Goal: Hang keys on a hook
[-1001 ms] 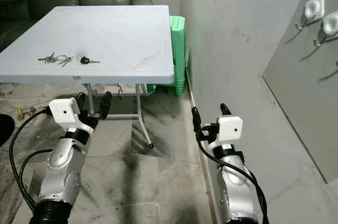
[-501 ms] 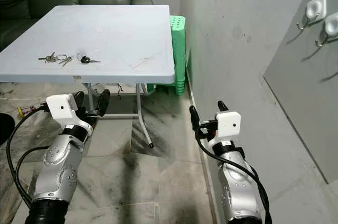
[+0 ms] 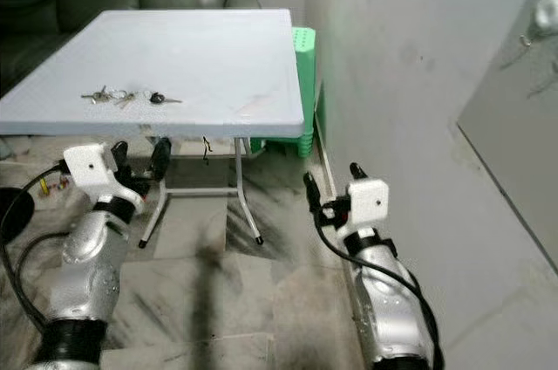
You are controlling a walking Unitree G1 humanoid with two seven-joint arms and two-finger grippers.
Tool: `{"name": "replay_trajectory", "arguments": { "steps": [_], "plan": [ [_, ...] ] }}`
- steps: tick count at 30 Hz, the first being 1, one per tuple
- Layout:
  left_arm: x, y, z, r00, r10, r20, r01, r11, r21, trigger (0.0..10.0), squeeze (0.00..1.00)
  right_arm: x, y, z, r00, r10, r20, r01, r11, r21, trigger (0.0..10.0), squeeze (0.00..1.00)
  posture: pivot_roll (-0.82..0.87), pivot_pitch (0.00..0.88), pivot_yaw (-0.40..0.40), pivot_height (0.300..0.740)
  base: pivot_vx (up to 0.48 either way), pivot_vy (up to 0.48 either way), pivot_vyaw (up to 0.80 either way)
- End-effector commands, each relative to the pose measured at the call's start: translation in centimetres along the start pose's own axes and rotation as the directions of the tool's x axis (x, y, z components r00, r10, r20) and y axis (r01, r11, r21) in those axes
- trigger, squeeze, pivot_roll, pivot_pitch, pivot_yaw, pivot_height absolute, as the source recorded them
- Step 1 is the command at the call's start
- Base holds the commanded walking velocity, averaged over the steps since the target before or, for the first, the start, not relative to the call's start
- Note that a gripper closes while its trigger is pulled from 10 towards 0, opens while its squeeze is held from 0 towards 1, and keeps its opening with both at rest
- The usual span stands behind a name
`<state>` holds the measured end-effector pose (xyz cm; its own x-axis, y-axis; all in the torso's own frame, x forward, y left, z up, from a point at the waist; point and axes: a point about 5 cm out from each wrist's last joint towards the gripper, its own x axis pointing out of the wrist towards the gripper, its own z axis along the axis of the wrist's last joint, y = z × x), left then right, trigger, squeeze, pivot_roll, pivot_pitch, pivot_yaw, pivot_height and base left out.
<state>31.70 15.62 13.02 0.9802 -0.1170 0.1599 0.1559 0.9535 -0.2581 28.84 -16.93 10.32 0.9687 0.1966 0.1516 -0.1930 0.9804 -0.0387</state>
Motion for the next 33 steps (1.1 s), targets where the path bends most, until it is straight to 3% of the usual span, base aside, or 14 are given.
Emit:
{"name": "replay_trajectory", "arguments": {
  "steps": [1,30,33],
  "plan": [
    [0.14,0.79,0.72,1.0,0.022,0.016,-0.022,1.0,0.013,10.0,0.0,0.35,0.6,0.31,1.0,0.009,0.014,-0.009,1.0,0.011,10.0,0.0,0.0,0.0,-0.003,0.74,0.0,0.458,0.0],
    [0.25,0.61,0.72,0.999,0.032,0.035,-0.032,0.999,-0.006,10.0,0.0,0.69,0.8,0.59,0.998,0.053,0.017,-0.053,0.999,-0.002,10.0,0.0,0.01,0.0,-0.031,0.74,0.0,0.469,0.0],
    [0.21,0.59,0.65,0.999,0.037,0.035,-0.037,0.999,0.001,10.0,0.0,0.59,0.71,0.54,0.998,0.055,0.012,-0.055,0.998,-0.006,10.0,0.0,0.01,0.0,-0.031,0.74,0.0,0.0,0.0]
  ]
}}
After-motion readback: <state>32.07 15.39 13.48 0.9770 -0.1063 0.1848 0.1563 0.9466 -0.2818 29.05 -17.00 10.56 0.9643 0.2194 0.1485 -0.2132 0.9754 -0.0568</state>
